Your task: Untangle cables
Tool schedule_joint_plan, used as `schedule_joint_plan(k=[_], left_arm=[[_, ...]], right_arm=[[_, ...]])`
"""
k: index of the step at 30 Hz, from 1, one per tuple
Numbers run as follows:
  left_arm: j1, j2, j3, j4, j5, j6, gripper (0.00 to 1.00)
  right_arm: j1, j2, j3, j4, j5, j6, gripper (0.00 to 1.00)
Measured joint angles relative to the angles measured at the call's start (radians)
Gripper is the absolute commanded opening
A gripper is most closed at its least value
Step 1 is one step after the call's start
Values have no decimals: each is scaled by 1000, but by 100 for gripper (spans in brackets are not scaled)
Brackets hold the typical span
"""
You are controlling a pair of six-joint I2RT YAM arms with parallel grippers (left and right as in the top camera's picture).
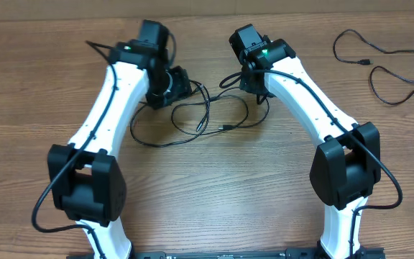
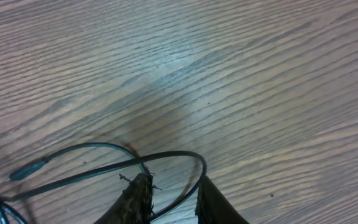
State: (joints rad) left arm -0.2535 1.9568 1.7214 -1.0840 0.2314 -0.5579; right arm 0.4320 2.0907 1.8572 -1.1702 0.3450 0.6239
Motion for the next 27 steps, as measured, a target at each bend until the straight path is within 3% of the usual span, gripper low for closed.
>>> schedule_joint_plan(k=[6, 14, 20, 27], left_arm=[[-42, 109, 0, 105, -95, -39, 59], [-41, 226, 0, 339, -58, -37, 59], [-41, 258, 0, 368, -23, -37, 53], [-41, 293, 0, 404, -19, -36, 54]], right_arm=[[0, 0, 0, 38, -122, -11, 28], [0, 0, 0, 62, -227, -51, 36], [0, 0, 0, 71, -238, -87, 41], [0, 0, 0, 109, -239, -103, 41]])
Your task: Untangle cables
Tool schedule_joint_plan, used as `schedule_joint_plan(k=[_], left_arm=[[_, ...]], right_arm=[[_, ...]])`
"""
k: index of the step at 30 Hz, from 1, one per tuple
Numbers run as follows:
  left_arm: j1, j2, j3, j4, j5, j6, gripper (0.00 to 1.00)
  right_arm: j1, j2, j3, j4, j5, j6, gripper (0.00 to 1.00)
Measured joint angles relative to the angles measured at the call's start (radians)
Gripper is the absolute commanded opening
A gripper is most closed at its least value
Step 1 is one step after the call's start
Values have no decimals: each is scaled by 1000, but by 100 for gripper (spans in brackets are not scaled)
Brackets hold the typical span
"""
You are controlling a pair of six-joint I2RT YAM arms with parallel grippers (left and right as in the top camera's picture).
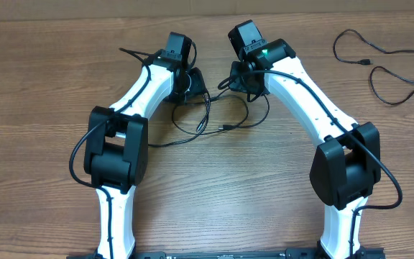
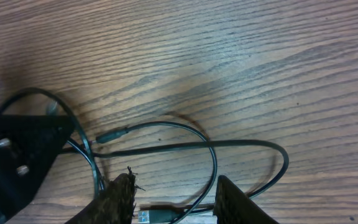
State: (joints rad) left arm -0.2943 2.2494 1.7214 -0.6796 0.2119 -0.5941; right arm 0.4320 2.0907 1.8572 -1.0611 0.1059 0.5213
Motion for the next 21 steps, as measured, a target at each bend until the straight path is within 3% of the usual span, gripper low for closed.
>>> schedule_joint_plan(k=[6, 13, 15, 17, 18, 21], left_arm=[[0, 21, 0, 45, 5, 2, 46], [-1, 23, 0, 44, 5, 2, 44], [-1, 23, 0, 43, 5, 2, 37], [-1, 23, 0, 42, 5, 2, 21], [-1, 23, 0, 42, 5, 2, 4], [-5, 23, 0, 41, 8, 27, 4]], right_arm=[[0, 0, 0, 9, -2, -53, 41], [0, 0, 0, -8, -2, -77, 38], [0, 0, 0, -40, -3, -78, 28], [0, 0, 0, -47, -3, -80, 29], [0, 0, 0, -44, -3, -81, 38], [0, 0, 0, -39, -2, -92, 46]])
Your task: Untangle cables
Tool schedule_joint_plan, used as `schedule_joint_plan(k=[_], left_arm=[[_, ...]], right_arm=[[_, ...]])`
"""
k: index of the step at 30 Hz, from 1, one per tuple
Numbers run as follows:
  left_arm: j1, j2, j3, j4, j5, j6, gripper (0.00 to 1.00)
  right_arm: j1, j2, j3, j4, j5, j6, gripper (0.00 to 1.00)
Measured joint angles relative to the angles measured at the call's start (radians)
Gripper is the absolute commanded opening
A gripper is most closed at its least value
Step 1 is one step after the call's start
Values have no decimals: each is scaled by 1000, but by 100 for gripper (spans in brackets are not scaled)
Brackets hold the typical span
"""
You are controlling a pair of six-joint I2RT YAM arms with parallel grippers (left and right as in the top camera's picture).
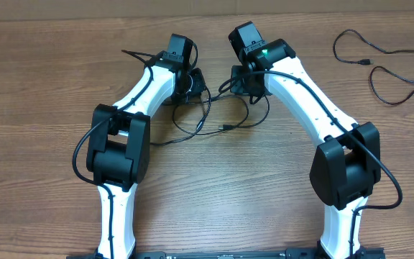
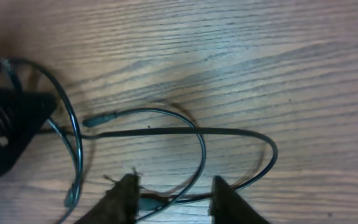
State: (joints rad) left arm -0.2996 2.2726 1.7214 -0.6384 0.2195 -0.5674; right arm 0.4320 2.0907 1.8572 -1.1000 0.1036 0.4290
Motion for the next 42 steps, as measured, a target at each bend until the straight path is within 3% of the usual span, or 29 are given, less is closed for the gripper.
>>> schedule_joint_plan(k=[6, 9, 13, 25, 33, 34, 35, 37, 42], left_arm=[[16, 0, 0, 4, 157, 127, 4], [40, 0, 0, 3, 316, 206, 4], [67, 0, 0, -60, 404, 253, 4], [79, 0, 0, -134, 364, 280, 4], [79, 0, 0, -136, 352, 280, 4], [79, 0, 0, -137, 351, 280, 4], [79, 0, 0, -137, 351, 280, 4], [79, 0, 0, -137, 350, 280, 4], [79, 0, 0, -139, 348, 280, 4]], right_arm=[[0, 0, 0, 4, -96, -162, 52], [0, 0, 0, 52, -130, -216, 63], [0, 0, -1, 88, -147, -313, 62], [0, 9, -11, 116, -151, -579, 70], [-1, 15, -114, 255, -140, -663, 70], [-3, 16, -136, 294, -132, -680, 65], [-7, 16, -152, 320, -126, -696, 52], [-15, 17, -166, 330, -120, -709, 6], [-31, 18, -169, 306, -113, -727, 4]])
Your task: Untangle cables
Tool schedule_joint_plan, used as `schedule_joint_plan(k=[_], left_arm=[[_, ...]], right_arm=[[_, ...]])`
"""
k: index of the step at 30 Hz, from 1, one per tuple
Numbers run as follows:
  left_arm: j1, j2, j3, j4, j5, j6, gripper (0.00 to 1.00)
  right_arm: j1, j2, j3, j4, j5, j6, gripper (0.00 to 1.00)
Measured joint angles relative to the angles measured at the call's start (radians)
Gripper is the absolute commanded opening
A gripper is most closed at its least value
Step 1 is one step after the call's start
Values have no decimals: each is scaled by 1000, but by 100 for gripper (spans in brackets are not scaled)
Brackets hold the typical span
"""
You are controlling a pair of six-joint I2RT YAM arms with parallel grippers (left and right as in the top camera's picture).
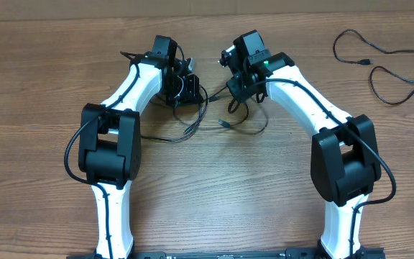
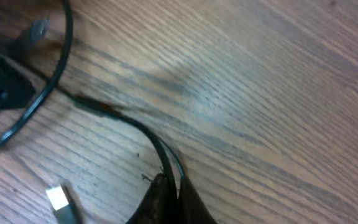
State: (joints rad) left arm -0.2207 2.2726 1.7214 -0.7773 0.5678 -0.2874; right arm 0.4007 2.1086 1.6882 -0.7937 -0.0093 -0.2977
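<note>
Thin black cables (image 1: 201, 122) lie tangled on the wooden table between my two grippers. In the right wrist view my right gripper (image 2: 169, 182) is shut on a doubled strand of black cable (image 2: 120, 117), which runs up and left from the fingertips. A silver USB plug (image 2: 58, 198) lies to the left of the fingers. Overhead, the right gripper (image 1: 237, 92) sits at the tangle's right side. My left gripper (image 1: 184, 90) is at its left side, right against the strands. Whether it grips them is hidden.
A separate black cable (image 1: 379, 61) lies spread out at the far right of the table (image 1: 250, 194). The two arms reach in from the near edge and meet at the far middle, their wrists close together.
My right gripper was open over several strands and is now shut on a doubled strand, sitting slightly further left. The cable loops have drawn in closer. The left gripper has shifted a little left.
At first my right fingers stood slightly apart around a cable loop, and the left gripper was further left. Then the left gripper was at the tangle and the right fingers were wide open over the strands. Now the right gripper is shut on cable.
</note>
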Motion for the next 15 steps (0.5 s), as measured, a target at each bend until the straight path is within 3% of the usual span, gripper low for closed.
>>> schedule_joint_plan(k=[6, 15], left_arm=[[22, 0, 0, -10, 57, 1, 4], [159, -13, 0, -3, 403, 3, 4]], right_arm=[[-2, -1, 25, -106, 2, 7, 4], [-19, -90, 35, -186, 3, 124, 4]])
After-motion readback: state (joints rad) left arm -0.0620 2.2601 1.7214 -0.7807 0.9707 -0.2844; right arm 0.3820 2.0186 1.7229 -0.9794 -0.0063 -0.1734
